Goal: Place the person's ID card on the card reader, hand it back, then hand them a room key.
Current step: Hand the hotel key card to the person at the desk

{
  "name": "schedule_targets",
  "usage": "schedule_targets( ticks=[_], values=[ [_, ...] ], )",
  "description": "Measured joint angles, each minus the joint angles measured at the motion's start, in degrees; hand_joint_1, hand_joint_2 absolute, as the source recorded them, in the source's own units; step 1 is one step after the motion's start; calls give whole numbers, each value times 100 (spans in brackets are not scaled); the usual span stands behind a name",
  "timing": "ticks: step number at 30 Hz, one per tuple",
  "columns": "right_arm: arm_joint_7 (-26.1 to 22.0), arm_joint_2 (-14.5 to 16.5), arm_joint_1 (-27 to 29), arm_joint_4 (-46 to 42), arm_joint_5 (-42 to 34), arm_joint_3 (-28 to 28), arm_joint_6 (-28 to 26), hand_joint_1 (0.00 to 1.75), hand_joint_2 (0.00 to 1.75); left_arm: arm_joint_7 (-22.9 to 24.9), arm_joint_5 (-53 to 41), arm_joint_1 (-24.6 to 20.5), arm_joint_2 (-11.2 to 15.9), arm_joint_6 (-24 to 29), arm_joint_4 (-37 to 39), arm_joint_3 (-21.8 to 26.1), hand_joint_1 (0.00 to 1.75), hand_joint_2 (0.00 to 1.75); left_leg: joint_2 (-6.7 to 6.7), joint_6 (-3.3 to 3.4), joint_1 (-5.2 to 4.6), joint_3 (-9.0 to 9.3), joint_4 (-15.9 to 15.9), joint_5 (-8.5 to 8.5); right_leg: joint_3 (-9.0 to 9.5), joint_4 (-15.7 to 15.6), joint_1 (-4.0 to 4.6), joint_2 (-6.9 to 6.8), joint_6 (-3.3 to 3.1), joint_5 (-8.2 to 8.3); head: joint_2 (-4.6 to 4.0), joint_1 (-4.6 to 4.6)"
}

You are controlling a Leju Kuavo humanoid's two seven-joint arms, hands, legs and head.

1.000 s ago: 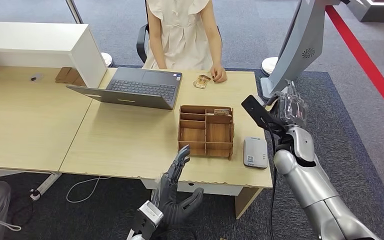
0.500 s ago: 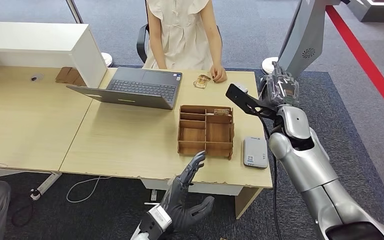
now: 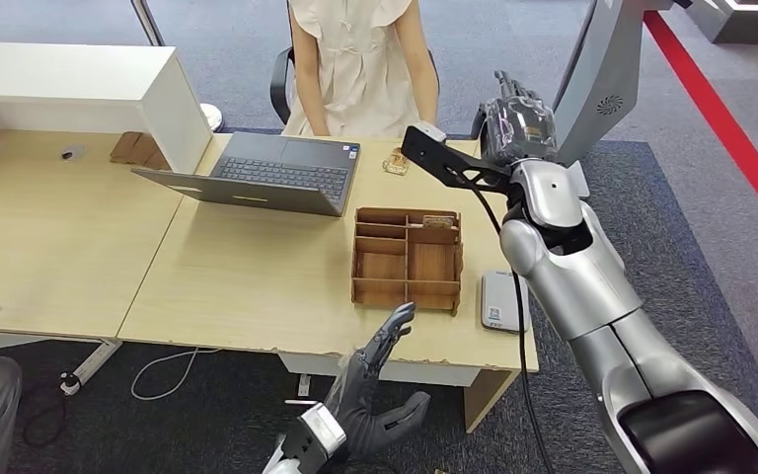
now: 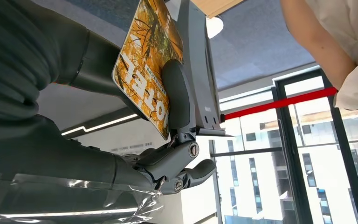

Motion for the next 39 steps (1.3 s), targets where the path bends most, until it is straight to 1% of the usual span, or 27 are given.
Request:
schedule_targets(
  ticks=[9,35,36,39],
  values=[
    [68,181,-303,309,-55,201,50,175,175,-95,97,-78,-2,26,73,-144,0,175,0,0,0,1,0,0,0,-1,0,0,0,0,0,-1],
    [37,363,-429,840,-151,576,-13,175,175,-36,122,-123,-1,254,102,-221,0,175,-1,0,0,1,0,0,-1,0,0,0,0,0,0,0],
    [34,364,-430,854,-155,588,-19,151,175,-23,122,-122,-1,260,102,-221,0,175,-1,0,0,0,0,0,-1,0,0,0,0,0,0,0],
    [33,365,-430,896,-169,620,-27,20,175,23,122,-122,2,281,102,-221,0,175,-1,0,0,0,0,0,-1,0,0,0,0,0,1,-1]
  ],
)
